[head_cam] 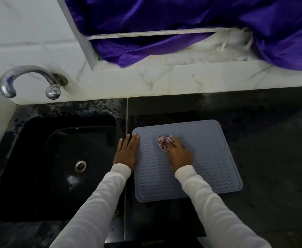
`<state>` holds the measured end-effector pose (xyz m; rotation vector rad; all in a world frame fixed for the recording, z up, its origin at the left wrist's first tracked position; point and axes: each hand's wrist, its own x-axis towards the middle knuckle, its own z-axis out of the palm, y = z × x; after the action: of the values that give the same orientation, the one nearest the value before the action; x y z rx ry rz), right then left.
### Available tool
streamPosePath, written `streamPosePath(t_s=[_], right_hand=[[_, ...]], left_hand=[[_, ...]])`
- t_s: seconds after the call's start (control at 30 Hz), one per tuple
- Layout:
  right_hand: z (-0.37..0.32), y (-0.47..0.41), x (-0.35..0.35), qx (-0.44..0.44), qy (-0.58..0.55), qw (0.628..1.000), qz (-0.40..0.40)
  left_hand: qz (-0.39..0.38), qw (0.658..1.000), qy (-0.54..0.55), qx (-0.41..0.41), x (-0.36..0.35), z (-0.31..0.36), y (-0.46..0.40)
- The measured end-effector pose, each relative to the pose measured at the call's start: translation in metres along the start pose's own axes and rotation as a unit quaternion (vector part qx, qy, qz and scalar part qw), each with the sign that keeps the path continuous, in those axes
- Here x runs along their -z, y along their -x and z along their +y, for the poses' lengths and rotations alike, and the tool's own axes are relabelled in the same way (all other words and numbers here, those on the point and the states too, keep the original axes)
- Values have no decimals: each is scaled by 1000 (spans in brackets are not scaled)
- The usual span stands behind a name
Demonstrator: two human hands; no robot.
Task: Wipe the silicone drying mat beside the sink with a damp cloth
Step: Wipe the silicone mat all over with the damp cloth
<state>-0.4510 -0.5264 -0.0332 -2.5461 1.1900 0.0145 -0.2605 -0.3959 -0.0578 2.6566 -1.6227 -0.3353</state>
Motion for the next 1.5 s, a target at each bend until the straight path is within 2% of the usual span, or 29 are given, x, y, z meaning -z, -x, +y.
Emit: streamPosePath(t_s=[0.1, 0.3, 0.43, 0.57, 0.67, 0.8, 0.97, 1.1, 1.27, 1.4, 1.5], right_hand=[[46, -1, 16, -18, 18, 999, 19], [117, -9, 43, -62, 72, 995, 5], [179, -16, 53, -142, 97, 985, 3], [208, -21, 55, -188, 47, 981, -6], [187, -12, 70, -184, 55, 981, -5], [153, -1, 89, -178, -8, 984, 19], [68, 3, 87, 2, -54, 997, 60], [-20, 4, 55, 81, -110, 990, 19], [-101, 5, -7, 67, -48, 995, -47], [-105, -1, -28, 29, -85, 994, -67], [-97, -5, -31, 36, -90, 994, -58]], left_hand=[[0, 1000, -5, 0, 0, 1, 0], [-22, 999, -24, 22, 1, 2, -2], [-31, 999, 4, 37, 1, 4, 0], [-36, 998, 6, 42, 5, 8, 1], [-36, 999, 10, 39, 8, 11, -1], [-38, 999, 2, 24, 14, 11, -5], [-26, 999, 29, 10, 16, 7, -5], [-3, 992, 123, 1, 17, -2, -3], [21, 984, 179, -5, 17, -11, -5], [25, 979, 200, -8, 11, -13, -5], [36, 981, 191, -18, 4, -14, -4]])
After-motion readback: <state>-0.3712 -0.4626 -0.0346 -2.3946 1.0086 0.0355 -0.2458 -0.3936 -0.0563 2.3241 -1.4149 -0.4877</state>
